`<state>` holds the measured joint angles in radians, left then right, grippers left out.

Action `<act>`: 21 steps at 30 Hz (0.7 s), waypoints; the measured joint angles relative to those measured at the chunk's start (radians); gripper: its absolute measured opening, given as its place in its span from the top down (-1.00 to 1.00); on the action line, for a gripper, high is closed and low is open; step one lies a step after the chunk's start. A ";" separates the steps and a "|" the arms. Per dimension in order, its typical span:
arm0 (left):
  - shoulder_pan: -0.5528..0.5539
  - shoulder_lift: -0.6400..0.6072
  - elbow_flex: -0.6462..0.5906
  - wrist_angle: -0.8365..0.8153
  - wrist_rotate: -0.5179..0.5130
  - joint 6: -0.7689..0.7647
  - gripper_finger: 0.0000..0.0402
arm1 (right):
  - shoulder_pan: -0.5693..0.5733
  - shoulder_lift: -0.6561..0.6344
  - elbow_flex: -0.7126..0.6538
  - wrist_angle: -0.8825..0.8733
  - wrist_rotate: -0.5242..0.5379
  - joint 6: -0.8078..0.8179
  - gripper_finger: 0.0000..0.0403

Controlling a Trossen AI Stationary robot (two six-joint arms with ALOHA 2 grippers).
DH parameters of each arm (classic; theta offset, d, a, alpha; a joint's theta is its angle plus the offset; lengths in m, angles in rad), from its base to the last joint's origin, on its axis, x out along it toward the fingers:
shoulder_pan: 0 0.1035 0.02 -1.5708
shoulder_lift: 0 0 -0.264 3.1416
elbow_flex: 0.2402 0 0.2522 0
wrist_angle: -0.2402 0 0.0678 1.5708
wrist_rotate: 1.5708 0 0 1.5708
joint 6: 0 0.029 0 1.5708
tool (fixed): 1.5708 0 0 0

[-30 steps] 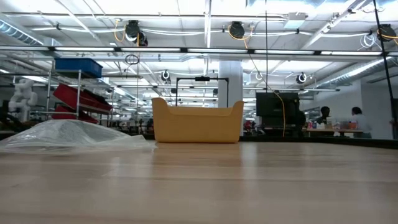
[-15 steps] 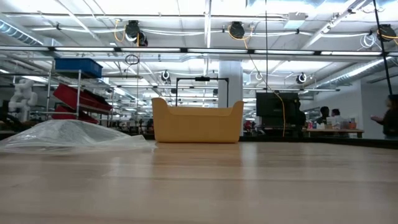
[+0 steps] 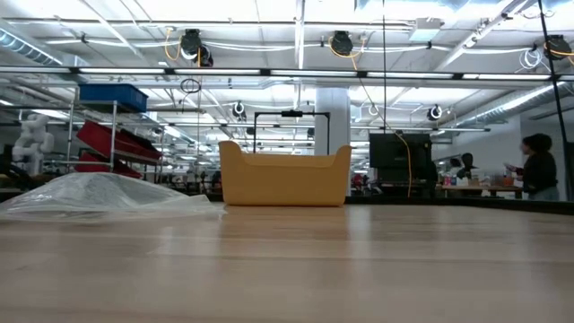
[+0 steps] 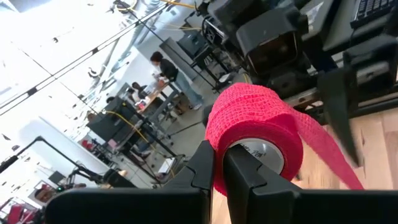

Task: Roll bandage
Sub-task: Roll the red bandage

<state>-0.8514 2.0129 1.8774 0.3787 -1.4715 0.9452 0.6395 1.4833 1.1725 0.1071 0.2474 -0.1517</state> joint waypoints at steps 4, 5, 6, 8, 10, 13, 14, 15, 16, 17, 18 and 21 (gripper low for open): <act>0.000 0.000 0.000 0.000 0.000 0.003 0.90 | -0.019 0.025 0.000 0.067 -0.085 0.008 0.12; 0.000 0.000 0.000 0.001 0.000 0.003 0.90 | -0.022 0.031 0.000 0.074 -0.094 0.004 0.12; 0.000 0.000 0.000 0.001 0.000 0.003 0.90 | -0.025 0.038 0.000 0.088 -0.097 0.001 0.12; 0.000 0.000 0.000 -0.002 0.000 0.003 0.90 | -0.027 0.044 -0.001 0.097 -0.097 -0.005 0.12; 0.000 0.000 0.000 -0.001 -0.001 0.003 0.90 | -0.031 0.047 -0.001 0.112 -0.097 -0.006 0.13; 0.000 0.000 0.000 -0.003 -0.003 0.004 0.90 | -0.034 0.047 -0.001 0.115 -0.097 0.008 0.18; 0.000 0.000 0.000 -0.004 -0.003 0.004 0.90 | -0.036 0.047 -0.001 0.115 -0.097 0.011 0.21; 0.000 0.000 0.000 -0.004 -0.003 0.004 0.90 | -0.037 0.047 -0.001 0.115 -0.097 0.012 0.24; 0.000 0.000 0.000 -0.004 -0.003 0.004 0.90 | -0.037 0.047 -0.001 0.115 -0.097 0.013 0.27; 0.000 0.000 0.000 -0.004 -0.003 0.004 0.90 | -0.037 0.047 -0.001 0.115 -0.097 0.013 0.31; 0.000 0.000 0.000 -0.004 -0.003 0.004 0.90 | -0.037 0.047 -0.001 0.114 -0.097 0.013 0.35; 0.000 0.000 0.000 -0.004 -0.003 0.004 0.90 | -0.038 0.047 -0.001 0.114 -0.097 0.012 0.47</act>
<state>-0.8513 2.0129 1.8774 0.3747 -1.4746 0.9493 0.6014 1.5307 1.1717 0.2209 0.1509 -0.1398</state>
